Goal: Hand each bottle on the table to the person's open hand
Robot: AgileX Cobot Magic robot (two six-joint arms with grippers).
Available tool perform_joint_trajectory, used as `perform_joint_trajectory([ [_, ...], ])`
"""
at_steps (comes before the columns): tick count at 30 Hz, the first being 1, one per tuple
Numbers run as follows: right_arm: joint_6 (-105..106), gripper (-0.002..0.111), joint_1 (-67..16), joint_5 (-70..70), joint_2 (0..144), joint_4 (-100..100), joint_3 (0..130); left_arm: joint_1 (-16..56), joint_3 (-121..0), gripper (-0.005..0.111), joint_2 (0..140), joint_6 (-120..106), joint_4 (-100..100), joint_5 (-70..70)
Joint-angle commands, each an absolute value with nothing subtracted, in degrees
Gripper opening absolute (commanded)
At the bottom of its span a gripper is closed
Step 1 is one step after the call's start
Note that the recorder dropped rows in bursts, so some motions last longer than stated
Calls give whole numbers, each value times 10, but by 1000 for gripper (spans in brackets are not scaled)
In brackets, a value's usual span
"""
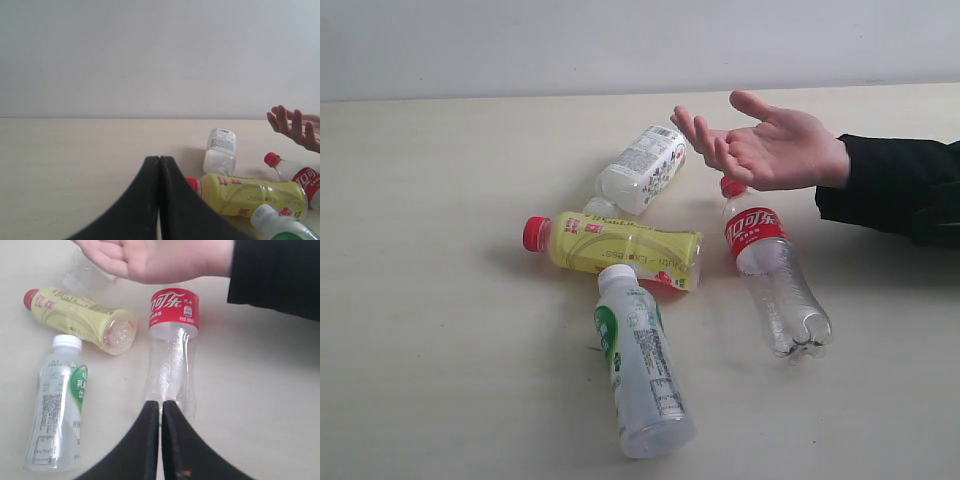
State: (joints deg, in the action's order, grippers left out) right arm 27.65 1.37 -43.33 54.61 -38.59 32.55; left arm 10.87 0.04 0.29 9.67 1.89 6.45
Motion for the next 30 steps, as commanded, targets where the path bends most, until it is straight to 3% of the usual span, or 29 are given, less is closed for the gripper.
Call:
perform_joint_trajectory([
  [1, 329, 5, 14, -427, 591, -399, 325, 106, 0, 0, 0, 96, 21, 59],
  [5, 340, 5, 9, -446, 640, -396, 354, 106, 0, 0, 0, 96, 21, 59],
  [10, 298, 0, -67, -445, 683, -320, 402, 106, 0, 0, 0, 96, 21, 59],
  [20, -23, 0, -228, -430, 746, -32, 445, 106, 0, 0, 0, 96, 21, 59],
  [30, -109, 0, -267, -422, 844, 0, 483, 106, 0, 0, 0, 96, 21, 59],
])
